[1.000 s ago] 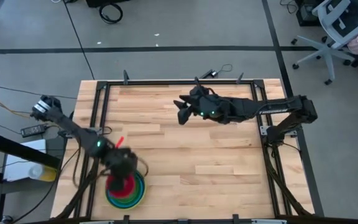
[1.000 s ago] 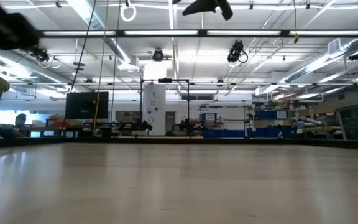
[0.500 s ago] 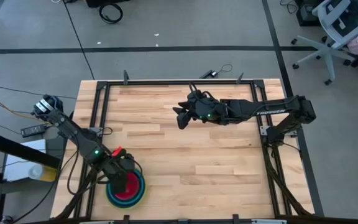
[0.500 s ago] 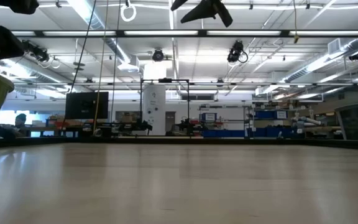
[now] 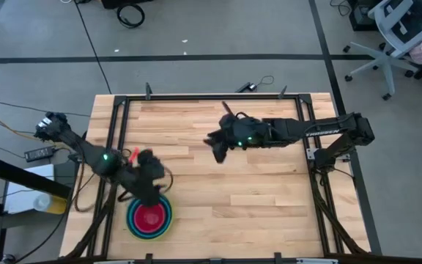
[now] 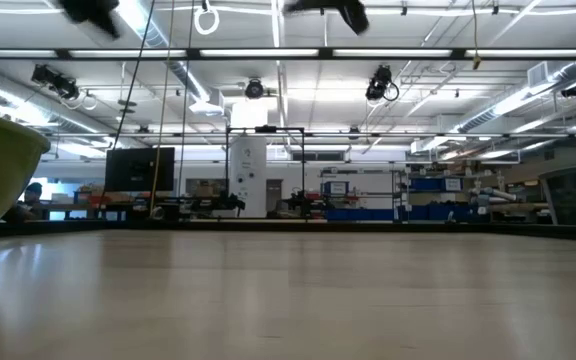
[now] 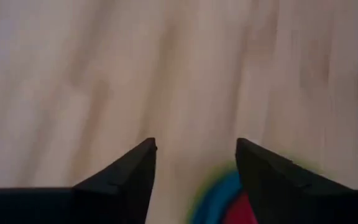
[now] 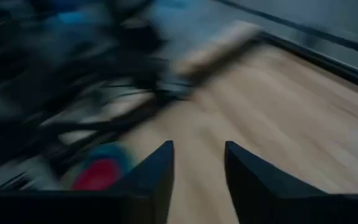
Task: Nest bowls inside each other
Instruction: Return to Home Position
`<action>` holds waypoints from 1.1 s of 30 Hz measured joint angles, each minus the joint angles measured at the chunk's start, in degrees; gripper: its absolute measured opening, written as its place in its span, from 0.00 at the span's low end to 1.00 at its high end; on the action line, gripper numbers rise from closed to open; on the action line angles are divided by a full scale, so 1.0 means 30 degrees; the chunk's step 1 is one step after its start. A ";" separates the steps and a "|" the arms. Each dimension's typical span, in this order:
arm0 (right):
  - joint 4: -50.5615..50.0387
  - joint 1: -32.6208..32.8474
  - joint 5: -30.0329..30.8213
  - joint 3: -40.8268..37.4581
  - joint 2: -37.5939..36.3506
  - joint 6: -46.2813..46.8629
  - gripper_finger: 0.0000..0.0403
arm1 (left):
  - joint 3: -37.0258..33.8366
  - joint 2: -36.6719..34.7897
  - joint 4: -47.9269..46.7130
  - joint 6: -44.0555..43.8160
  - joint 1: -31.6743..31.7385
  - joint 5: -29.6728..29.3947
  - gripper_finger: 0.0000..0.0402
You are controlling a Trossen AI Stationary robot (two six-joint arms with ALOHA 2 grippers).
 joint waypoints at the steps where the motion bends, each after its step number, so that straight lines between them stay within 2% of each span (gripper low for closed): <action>1: 0.0829 0.0137 -0.1090 0.0000 -0.0116 -0.0939 0.35 | 0.0483 -0.0160 0.0370 0.0714 0.0381 -0.0675 0.53; 4: 0.3643 0.0743 -0.4444 0.0000 -0.0558 -0.3396 0.22 | 0.1164 -0.0950 0.3532 0.3544 0.1651 -0.1096 0.43; 7: 0.4380 0.1477 -0.5572 0.0000 -0.1268 -0.4932 0.05 | 0.0824 -0.2182 0.7904 0.6166 0.2497 -0.1045 0.32; 11: 0.2564 0.2141 -0.5135 -0.0006 -0.2667 -0.6101 0.03 | -0.1121 -0.3751 1.2916 0.8609 0.3932 0.0083 0.15; 15: 0.1446 0.2320 -0.4638 -0.1506 -0.4919 -0.6791 0.01 | -0.4411 -0.5322 1.6502 0.8925 0.5812 0.2195 0.02; 19: 0.2515 0.2299 -0.3923 -0.4922 -0.7783 -0.6846 0.01 | -0.7632 -0.6901 1.9229 0.8945 0.7406 0.4756 0.02; 22: 0.5833 0.2299 -0.3643 -0.8438 -0.9460 -0.7157 0.01 | -0.9710 -0.8225 2.1465 1.0648 0.7779 0.6763 0.01; 26: 1.0503 0.1981 -0.3578 -1.2544 -1.0959 -0.9349 0.02 | -1.1871 -1.0082 2.2517 1.3158 0.7827 0.6957 0.00; 29: 1.0743 0.1751 -0.3694 -1.4663 -1.2023 -0.9582 0.02 | -1.3275 -1.1531 2.2455 1.4290 0.8153 0.6775 0.00; 33: 1.1364 0.1348 -0.4173 -1.6976 -1.4313 -0.9284 0.02 | -1.4885 -1.3266 2.2518 1.3399 0.8840 0.6772 0.00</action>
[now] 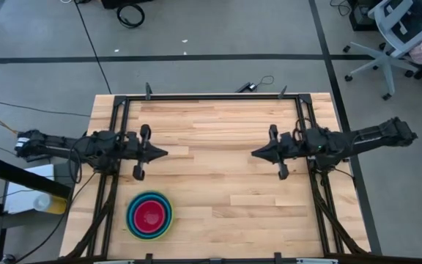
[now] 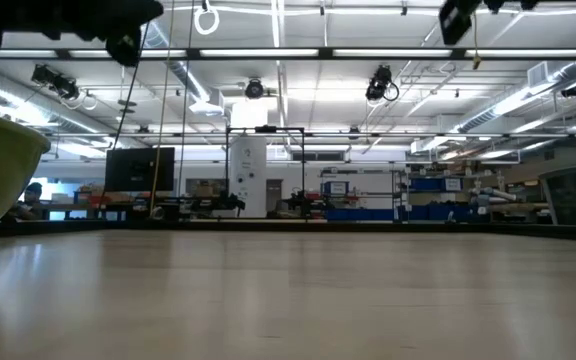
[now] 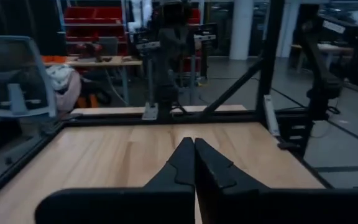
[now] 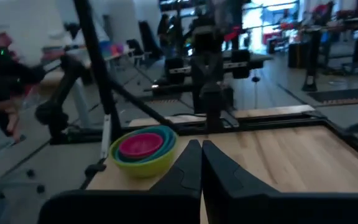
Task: Nest bowls inside each other
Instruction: Return to Home Position
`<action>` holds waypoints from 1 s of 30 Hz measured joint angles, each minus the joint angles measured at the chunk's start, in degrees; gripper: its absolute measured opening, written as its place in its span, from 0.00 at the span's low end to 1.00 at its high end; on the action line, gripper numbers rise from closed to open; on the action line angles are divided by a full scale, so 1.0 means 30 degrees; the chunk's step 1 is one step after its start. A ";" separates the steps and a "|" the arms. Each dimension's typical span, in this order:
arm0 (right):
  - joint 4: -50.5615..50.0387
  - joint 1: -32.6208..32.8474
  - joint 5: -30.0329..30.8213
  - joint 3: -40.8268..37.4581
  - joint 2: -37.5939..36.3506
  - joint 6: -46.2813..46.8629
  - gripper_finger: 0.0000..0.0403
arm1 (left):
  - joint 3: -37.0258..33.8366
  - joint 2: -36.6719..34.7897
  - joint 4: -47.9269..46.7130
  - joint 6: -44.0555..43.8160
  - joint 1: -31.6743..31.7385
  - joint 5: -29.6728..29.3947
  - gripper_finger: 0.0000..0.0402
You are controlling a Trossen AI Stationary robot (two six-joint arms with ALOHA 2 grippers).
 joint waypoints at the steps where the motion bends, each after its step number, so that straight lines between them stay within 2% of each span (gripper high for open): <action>1: 0.0160 -0.0198 -0.0017 -0.0602 -0.0649 0.0098 0.02 | -0.0301 -0.0370 -0.0007 -0.0055 0.0208 0.0000 0.00; 5: 0.0817 -0.1233 -0.0002 -0.2519 -0.3537 0.0624 0.01 | -0.1336 -0.2053 0.0032 -0.0179 0.1537 0.0007 0.00; 8: 0.0075 -0.2070 -0.0474 -0.3637 -0.5468 0.1499 0.01 | -0.1776 -0.3257 -0.0551 -0.0570 0.2778 0.0322 0.00; 13: 0.0008 -0.2726 -0.1494 -0.5409 -0.7605 0.2675 0.01 | -0.1779 -0.4936 -0.3646 -0.1228 0.4518 0.3807 0.00; 15: 0.0227 -0.2716 -0.1778 -0.6205 -0.8182 0.3157 0.01 | -0.1793 -0.5415 -0.4506 -0.1299 0.4698 0.4722 0.00; 18: 0.1562 -0.2531 -0.2807 -0.7934 -0.8964 0.4266 0.01 | -0.1800 -0.5799 -0.4782 -0.1193 0.4696 0.4794 0.00; 21: 0.3751 -0.2329 -0.2660 -0.9446 -0.9484 0.4943 0.01 | -0.1820 -0.5849 -0.5736 -0.1101 0.4694 0.4794 0.00; 23: 0.4401 -0.2225 -0.2440 -0.9909 -0.9691 0.4868 0.01 | -0.2388 -0.5857 -0.5188 -0.1085 0.4694 0.4789 0.00; 30: 0.3569 -0.2226 -0.2456 -1.0037 -0.9793 0.4490 0.01 | -0.5244 -0.5886 -0.0029 -0.2710 0.4694 0.4354 0.00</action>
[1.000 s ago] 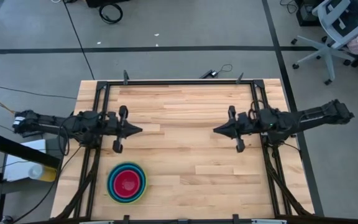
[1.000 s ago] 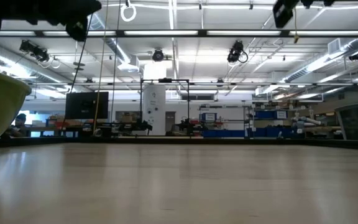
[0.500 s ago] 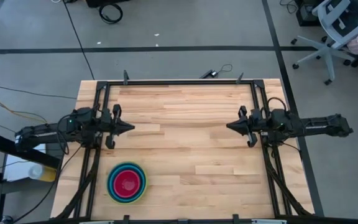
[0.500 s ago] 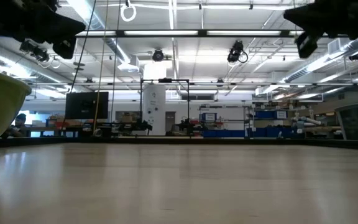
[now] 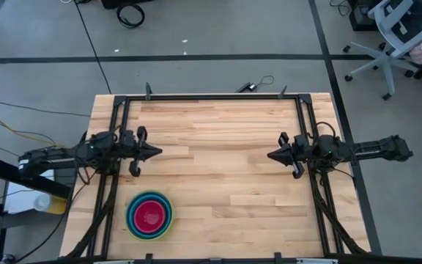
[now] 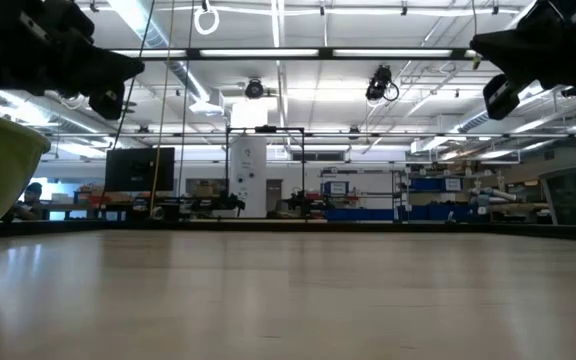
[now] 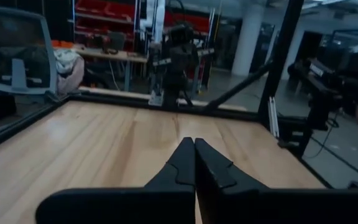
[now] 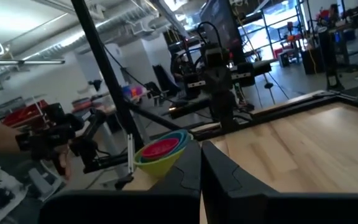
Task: Nest bowls inside each other
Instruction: Return to Home Position
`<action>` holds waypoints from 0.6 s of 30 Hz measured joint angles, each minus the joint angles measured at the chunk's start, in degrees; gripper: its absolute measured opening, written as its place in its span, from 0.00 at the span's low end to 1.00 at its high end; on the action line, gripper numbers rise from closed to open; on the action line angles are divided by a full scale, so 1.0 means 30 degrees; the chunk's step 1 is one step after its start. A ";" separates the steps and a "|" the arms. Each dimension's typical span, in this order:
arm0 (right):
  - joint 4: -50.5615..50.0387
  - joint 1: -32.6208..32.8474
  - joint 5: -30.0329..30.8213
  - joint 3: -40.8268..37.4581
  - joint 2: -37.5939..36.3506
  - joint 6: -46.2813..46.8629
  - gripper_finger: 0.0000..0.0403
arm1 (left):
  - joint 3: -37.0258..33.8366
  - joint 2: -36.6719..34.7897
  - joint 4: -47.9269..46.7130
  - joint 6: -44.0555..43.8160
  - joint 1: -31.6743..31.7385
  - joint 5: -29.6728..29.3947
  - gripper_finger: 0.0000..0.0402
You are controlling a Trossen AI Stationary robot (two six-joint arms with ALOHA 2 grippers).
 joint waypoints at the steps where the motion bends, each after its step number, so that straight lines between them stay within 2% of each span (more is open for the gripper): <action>1: 0.0002 0.0000 -0.0043 0.0012 -0.0009 -0.0068 0.01 | -0.0012 -0.0006 0.0105 0.0004 -0.0007 -0.0043 0.00; 7: -0.0655 0.0000 -0.0700 -0.0019 -0.0740 -0.0829 0.01 | -0.0016 0.0059 0.0440 0.0486 -0.0037 -0.0727 0.00; 12: -0.0852 0.0000 -0.0593 -0.0615 -0.1520 -0.0760 0.01 | -0.1858 0.0096 0.3278 -0.0351 -0.0049 -0.1530 0.00; 18: -0.1136 0.0000 -0.0988 -0.0673 -0.1973 -0.0346 0.01 | -0.1656 0.0055 0.4462 -0.0029 -0.0391 -0.2093 0.00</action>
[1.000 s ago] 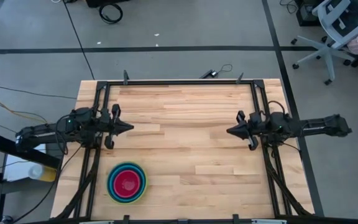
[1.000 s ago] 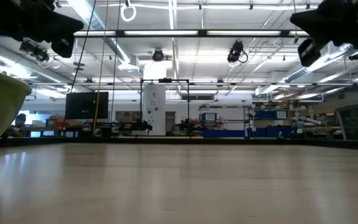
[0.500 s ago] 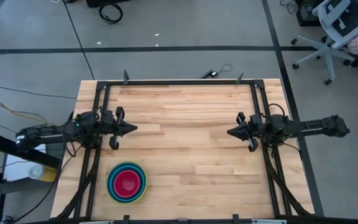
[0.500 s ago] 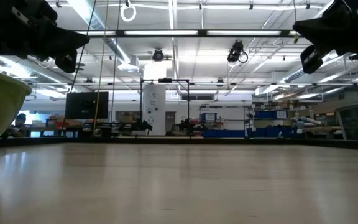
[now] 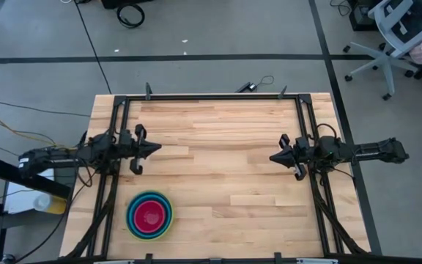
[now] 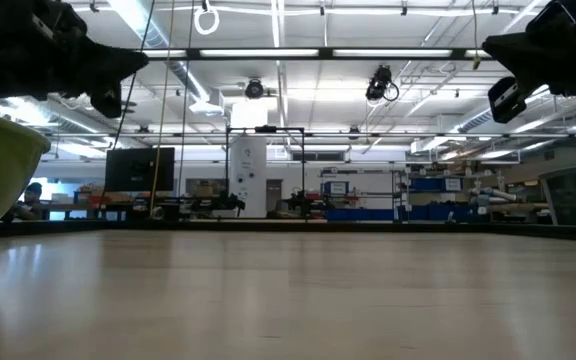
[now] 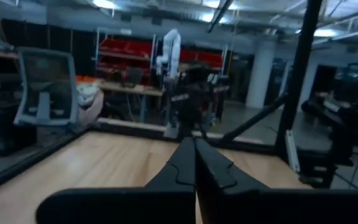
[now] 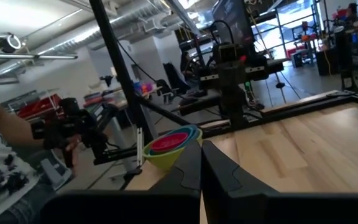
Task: Nest bowls inside each other
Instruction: Return to Home Position
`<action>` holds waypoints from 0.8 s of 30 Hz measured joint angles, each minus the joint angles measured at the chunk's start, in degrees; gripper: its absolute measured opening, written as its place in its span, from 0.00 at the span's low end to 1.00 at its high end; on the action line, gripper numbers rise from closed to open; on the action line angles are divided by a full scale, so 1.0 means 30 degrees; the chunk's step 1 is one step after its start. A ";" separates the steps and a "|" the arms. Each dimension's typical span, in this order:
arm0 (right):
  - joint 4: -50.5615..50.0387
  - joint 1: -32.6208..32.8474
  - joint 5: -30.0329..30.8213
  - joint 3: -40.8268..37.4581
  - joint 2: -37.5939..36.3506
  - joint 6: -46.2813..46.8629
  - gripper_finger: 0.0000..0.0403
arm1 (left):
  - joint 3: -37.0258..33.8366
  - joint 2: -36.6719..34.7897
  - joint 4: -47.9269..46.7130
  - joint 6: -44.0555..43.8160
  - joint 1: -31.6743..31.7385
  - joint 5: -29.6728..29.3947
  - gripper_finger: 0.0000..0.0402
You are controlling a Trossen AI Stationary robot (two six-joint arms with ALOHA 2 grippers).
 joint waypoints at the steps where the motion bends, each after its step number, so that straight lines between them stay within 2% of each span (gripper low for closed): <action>1: 0.0000 0.0000 -0.0005 0.0000 -0.0045 0.0006 0.01 | 0.0064 -0.0003 0.0100 -0.0044 -0.0196 -0.0010 0.00; 4: 0.0010 0.0000 -0.0005 0.0000 -0.0060 0.0045 0.01 | 0.0940 -0.0017 -0.1879 0.0119 -0.1161 -0.0148 0.00; 10: 0.0003 0.0005 -0.0114 0.0000 -0.0060 0.0387 0.01 | 0.4090 -0.0787 -1.0445 0.1605 -0.2516 -0.2091 0.00; 18: -0.0007 0.0000 -0.0114 -0.0007 -0.0060 -0.0014 0.01 | 0.3257 -0.4259 -1.1953 0.0952 -0.2506 -0.2017 0.00; 24: 0.0046 0.0000 -0.0216 -0.0007 -0.0133 0.0662 0.01 | 0.3541 -0.4229 -1.2254 0.1373 -0.2509 -0.1409 0.00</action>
